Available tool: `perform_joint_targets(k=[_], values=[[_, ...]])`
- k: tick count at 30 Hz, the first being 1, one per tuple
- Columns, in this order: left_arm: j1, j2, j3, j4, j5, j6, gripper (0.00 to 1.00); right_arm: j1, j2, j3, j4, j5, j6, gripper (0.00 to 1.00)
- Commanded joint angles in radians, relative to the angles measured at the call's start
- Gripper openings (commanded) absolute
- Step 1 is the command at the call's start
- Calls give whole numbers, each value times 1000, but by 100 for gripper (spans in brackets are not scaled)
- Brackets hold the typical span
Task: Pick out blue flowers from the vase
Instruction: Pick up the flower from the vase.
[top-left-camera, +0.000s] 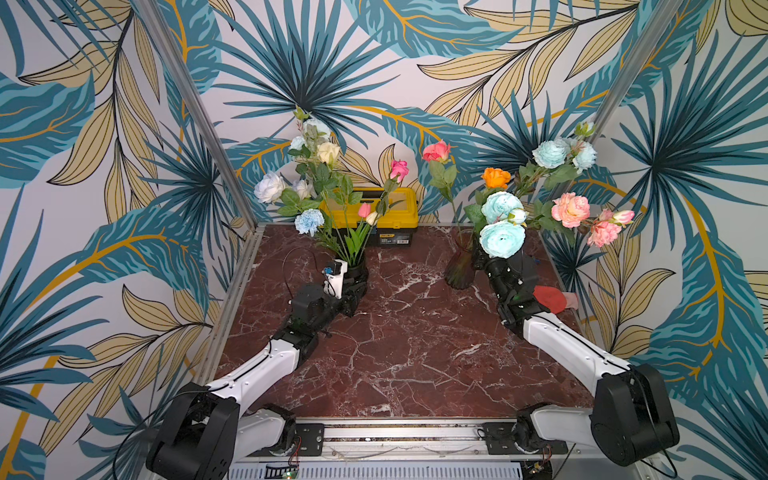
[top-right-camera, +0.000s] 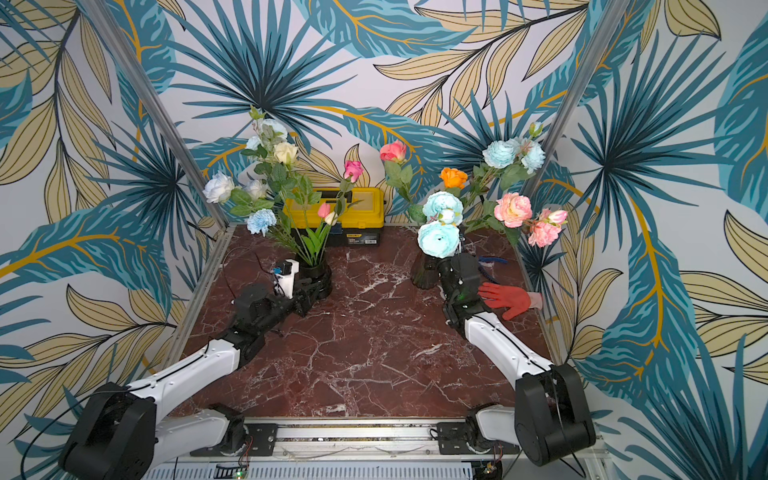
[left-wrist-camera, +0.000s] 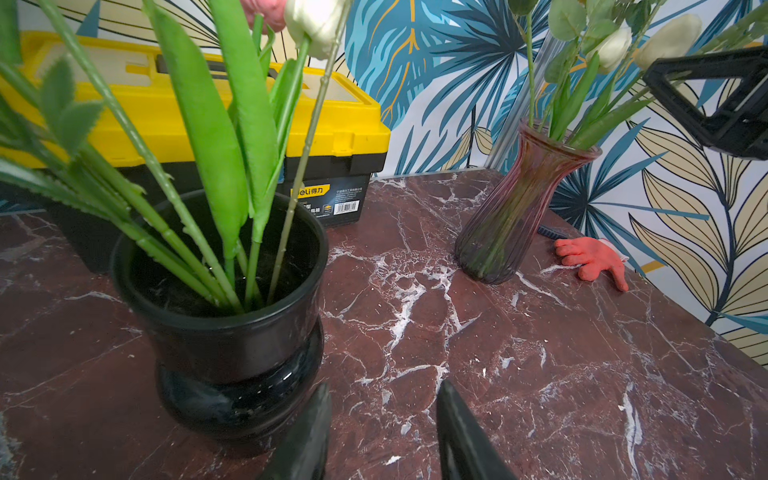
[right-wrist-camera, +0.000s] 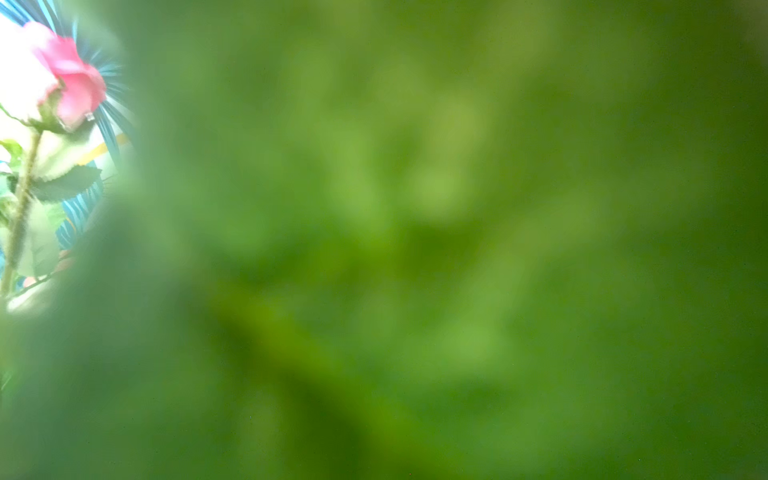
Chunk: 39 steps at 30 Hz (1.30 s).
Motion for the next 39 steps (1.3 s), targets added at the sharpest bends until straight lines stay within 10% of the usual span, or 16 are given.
perform_joint_targets(k=[1, 25, 39], values=[[-6, -6, 23, 1, 4, -1, 43, -2, 4, 25, 21, -11, -6, 36], [-6, -1, 50, 1, 21, 12, 43, -2, -145, 200, -352, -123, -68, 0], [-7, -1, 90, 2, 47, 22, 43, -2, -138, 495, -675, -233, -118, 0]])
